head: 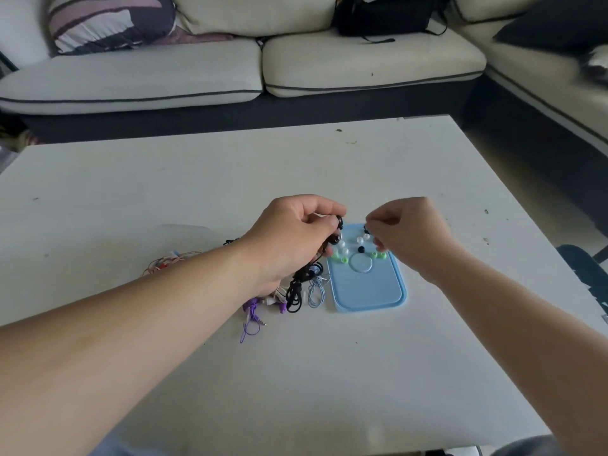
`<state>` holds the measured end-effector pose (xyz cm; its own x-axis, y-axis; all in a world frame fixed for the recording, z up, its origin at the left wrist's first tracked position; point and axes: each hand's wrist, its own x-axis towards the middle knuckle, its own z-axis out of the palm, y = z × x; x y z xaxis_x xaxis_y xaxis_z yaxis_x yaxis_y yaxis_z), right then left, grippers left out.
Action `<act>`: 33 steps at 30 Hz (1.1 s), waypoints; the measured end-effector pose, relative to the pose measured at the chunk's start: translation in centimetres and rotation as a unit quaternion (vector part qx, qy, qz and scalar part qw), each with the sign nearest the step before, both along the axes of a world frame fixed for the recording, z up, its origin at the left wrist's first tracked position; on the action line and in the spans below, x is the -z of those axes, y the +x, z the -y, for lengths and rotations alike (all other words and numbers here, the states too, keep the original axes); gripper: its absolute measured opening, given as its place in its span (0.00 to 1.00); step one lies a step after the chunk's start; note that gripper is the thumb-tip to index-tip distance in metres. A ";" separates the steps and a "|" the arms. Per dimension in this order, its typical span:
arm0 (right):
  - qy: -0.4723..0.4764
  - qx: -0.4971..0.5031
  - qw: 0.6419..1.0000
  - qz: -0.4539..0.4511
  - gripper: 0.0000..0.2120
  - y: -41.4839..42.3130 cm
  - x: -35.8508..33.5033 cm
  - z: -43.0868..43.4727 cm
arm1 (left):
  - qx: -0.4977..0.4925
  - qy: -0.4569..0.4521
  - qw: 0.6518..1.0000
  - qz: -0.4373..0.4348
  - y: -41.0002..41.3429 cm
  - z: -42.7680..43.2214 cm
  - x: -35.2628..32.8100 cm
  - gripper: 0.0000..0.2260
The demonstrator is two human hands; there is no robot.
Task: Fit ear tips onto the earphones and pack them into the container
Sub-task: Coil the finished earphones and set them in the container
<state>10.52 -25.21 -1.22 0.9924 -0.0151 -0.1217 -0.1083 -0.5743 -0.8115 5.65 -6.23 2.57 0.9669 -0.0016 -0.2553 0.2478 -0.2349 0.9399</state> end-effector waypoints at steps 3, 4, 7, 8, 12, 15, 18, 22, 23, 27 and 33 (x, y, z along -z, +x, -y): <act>0.259 0.005 0.963 -0.071 0.04 -1.9 -2.8 -1.4 | -0.020 -0.020 1.000 0.003 0.1 -0.6 -0.5 0.08; 0.314 0.000 0.944 -0.102 0.06 -2.2 -3.1 -1.8 | -0.025 -0.030 0.999 0.003 0.1 -0.7 -0.7 0.08; 0.387 -0.027 0.907 -0.162 0.09 -2.8 -3.2 -2.5 | -0.033 -0.069 0.997 -0.006 0.0 -1.1 -1.2 0.07; 0.401 -0.031 0.898 -0.176 0.09 -2.7 -3.1 -2.7 | -0.034 -0.082 0.996 -0.011 -0.1 -1.2 -1.3 0.07; 0.473 -0.048 0.851 -0.221 0.10 -2.3 -2.8 -3.0 | -0.038 -0.110 0.993 -0.015 -0.2 -1.6 -1.4 0.04; 0.512 -0.040 0.825 -0.235 0.03 -2.0 -2.7 -3.2 | -0.040 -0.112 0.993 -0.007 -0.3 -1.9 -1.4 0.03; 0.502 -0.058 0.828 -0.243 0.06 -2.0 -2.4 -3.3 | -0.038 -0.112 0.993 0.001 -0.3 -2.1 -1.4 0.02; 0.488 -0.086 0.833 -0.245 0.08 -2.0 -1.8 -3.6 | -0.034 -0.105 0.994 0.017 -0.2 -2.1 -1.1 0.06; 0.488 -0.089 0.833 -0.245 0.09 -2.0 -1.7 -3.6 | -0.033 -0.101 0.994 0.021 -0.2 -2.1 -1.1 0.06; 0.495 -0.097 0.830 -0.237 0.12 -2.0 -1.4 -3.8 | -0.033 -0.088 0.995 0.031 -0.2 -2.0 -0.9 0.06; 0.495 -0.111 0.838 -0.203 0.17 -2.4 -1.1 -3.9 | -0.030 -0.058 0.997 0.037 -0.2 -1.9 -0.6 0.06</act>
